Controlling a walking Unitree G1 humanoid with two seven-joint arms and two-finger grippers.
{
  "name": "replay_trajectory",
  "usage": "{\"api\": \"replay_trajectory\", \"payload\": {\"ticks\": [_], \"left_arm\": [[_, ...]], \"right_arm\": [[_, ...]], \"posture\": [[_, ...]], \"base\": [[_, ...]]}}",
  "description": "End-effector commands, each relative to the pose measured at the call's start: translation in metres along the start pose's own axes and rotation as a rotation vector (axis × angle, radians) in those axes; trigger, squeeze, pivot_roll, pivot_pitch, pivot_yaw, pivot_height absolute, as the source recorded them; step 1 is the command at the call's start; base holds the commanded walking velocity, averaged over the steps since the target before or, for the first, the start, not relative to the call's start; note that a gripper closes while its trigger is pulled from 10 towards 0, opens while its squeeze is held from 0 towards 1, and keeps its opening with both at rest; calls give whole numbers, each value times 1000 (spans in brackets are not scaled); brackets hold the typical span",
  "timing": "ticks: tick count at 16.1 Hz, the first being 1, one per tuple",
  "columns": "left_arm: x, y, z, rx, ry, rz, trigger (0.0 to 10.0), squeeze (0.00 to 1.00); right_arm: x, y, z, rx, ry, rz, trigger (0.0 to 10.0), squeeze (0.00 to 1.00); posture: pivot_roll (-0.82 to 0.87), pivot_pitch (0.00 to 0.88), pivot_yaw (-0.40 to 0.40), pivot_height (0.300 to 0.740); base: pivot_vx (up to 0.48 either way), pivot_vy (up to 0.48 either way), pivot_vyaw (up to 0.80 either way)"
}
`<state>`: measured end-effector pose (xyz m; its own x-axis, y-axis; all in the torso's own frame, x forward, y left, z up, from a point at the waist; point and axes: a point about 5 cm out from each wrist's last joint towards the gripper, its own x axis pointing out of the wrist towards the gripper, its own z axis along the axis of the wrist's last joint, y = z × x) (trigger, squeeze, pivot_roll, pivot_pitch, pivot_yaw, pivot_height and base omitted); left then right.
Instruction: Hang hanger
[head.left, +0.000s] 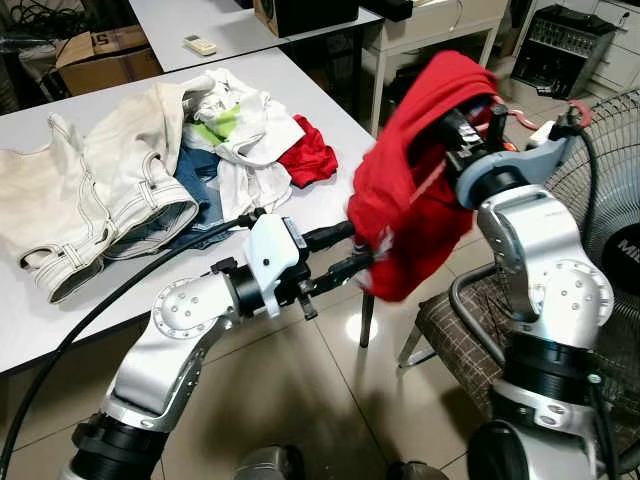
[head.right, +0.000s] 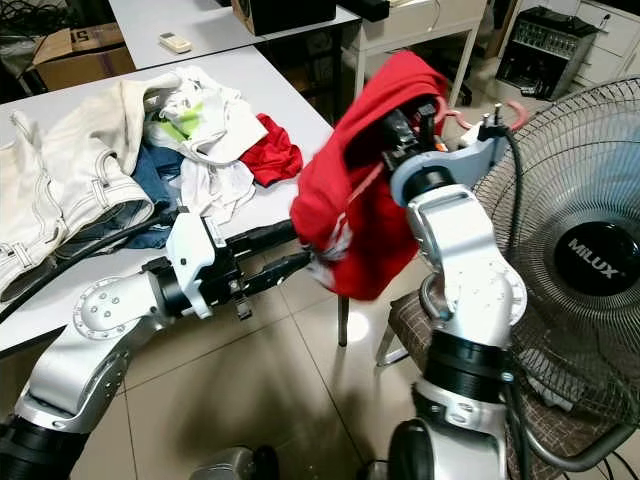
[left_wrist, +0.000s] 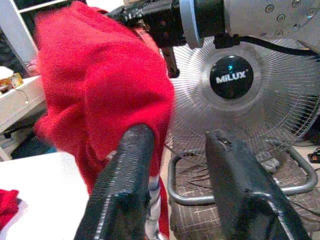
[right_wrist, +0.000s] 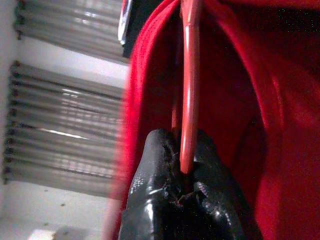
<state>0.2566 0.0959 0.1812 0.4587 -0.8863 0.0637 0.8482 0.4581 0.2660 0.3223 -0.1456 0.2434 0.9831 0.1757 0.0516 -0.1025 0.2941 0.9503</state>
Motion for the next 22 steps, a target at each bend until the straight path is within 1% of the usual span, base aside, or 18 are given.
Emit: {"api": "replay_trajectory", "payload": {"ticks": [1, 2, 3, 4, 5, 7, 8, 9, 10, 11, 12, 14, 15, 17, 18, 19, 20, 22], "left_arm": [[0, -4, 4, 10, -8, -18, 10000, 1000], [-2, -2, 5, -5, -15, 5, 10000, 1000], [-5, 1, 6, -14, -18, 29, 10000, 1000], [-15, 12, 6, -40, -20, 115, 10000, 1000], [-29, 32, 6, -84, -35, 265, 10000, 1000], [-42, 48, 2, -98, -26, 408, 10000, 1000], [-51, 59, -1, -85, -11, 501, 10000, 1000], [-56, 64, -2, -101, -13, 547, 10000, 1000], [-68, 72, -2, -144, -26, 637, 10000, 1000], [-73, 73, -1, -132, -16, 657, 10000, 1000], [-75, 73, -1, -112, -3, 654, 10000, 1000], [-69, 65, 5, -93, 21, 622, 10000, 1000], [-66, 59, 9, -126, 4, 618, 10000, 1000], [-68, 42, 6, -151, 24, 638, 10000, 1000], [-73, 37, 0, -160, 52, 673, 10000, 1000], [-77, 36, -2, -163, 65, 697, 10000, 1000], [-85, 39, -4, -160, 82, 774, 10000, 1000], [-92, 46, -2, -133, 95, 841, 10000, 1000]], "right_arm": [[-2, 4, -3, -24, 12, 20, 10000, 0], [-2, 4, -4, -76, 10, 22, 10000, 0], [-2, 4, -4, -94, 13, 30, 10000, 0], [-6, 8, -6, -173, 31, 66, 10000, 0], [-15, 13, -8, -220, 63, 129, 10000, 0], [-24, 17, -11, -207, 99, 203, 10000, 0], [-31, 22, -14, -195, 126, 271, 10000, 0], [-36, 26, -14, -180, 132, 310, 10000, 0], [-47, 34, -16, -182, 153, 393, 10000, 0], [-53, 43, -18, -197, 178, 459, 10000, 0], [-57, 48, -19, -205, 190, 497, 10000, 0], [-60, 54, -20, -229, 201, 526, 10000, 0], [-63, 56, -21, -248, 207, 533, 10000, 0], [-72, 50, -33, -380, 282, 509, 10000, 0], [-77, 46, -39, -398, 313, 506, 10000, 0], [-79, 44, -41, -397, 326, 505, 10000, 0], [-84, 41, -49, -403, 380, 498, 10000, 0], [-84, 38, -54, -413, 414, 485, 10000, 0]], "posture": [[11, 26, 69, 740], [10, 27, 72, 740], [11, 28, 73, 740], [11, 28, 73, 740], [18, 37, 71, 740], [21, 42, 69, 740], [22, 49, 66, 740], [22, 50, 66, 740], [22, 54, 68, 740], [24, 56, 68, 740], [24, 56, 68, 740], [30, 61, 66, 740], [35, 62, 66, 740], [45, 68, 62, 740], [48, 70, 58, 740], [52, 73, 54, 740], [55, 74, 49, 740], [63, 76, 39, 740]], "base": [[0, 0, 0], [0, 0, 0], [0, 0, 0], [0, 0, 800], [0, 0, 800], [0, 0, 800], [0, 0, 800], [0, 0, 800], [0, 0, 794], [0, 0, 794], [0, 0, 794], [0, 0, 797], [0, 0, 800], [0, 0, 778], [0, 0, 775], [0, 0, 756], [0, 0, 744], [0, 0, 744]]}}
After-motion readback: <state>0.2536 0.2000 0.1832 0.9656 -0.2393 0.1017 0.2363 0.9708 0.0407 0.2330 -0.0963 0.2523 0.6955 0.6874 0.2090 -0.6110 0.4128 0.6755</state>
